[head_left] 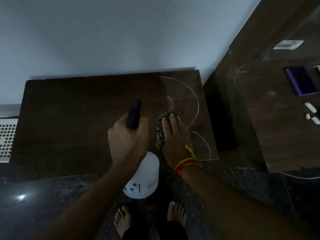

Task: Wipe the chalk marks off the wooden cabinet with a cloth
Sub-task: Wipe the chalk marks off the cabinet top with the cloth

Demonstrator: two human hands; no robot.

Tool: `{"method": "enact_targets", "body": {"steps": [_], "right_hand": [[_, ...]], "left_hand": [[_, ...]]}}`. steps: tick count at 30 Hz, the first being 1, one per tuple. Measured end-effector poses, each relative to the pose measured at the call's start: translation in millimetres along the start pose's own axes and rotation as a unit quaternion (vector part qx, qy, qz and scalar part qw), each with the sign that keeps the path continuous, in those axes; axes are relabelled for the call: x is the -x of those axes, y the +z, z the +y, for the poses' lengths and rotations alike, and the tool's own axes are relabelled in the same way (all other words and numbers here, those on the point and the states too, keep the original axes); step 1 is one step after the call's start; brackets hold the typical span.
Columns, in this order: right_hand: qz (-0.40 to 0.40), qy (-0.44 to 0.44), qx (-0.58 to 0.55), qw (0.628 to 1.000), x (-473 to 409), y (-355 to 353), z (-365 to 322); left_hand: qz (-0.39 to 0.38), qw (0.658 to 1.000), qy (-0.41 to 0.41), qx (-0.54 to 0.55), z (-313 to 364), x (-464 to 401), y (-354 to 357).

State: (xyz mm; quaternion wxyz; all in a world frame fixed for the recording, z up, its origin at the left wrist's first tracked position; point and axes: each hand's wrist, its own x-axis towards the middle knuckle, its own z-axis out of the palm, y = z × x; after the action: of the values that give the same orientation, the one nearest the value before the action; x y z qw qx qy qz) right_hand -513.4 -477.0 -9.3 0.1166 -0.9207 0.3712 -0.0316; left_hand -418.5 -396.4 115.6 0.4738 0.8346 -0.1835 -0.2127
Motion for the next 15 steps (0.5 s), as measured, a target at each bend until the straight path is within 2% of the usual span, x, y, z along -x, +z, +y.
{"method": "enact_targets", "body": {"steps": [7, 15], "right_hand": [[0.003, -0.015, -0.013, 1.0, 25, 5, 5], [0.012, -0.003, -0.033, 0.999, -47, -2, 6]], "left_hand": [[0.01, 1.0, -0.002, -0.011, 12, -7, 5], [0.012, 1.0, -0.013, 0.0, 9, -20, 14]]}}
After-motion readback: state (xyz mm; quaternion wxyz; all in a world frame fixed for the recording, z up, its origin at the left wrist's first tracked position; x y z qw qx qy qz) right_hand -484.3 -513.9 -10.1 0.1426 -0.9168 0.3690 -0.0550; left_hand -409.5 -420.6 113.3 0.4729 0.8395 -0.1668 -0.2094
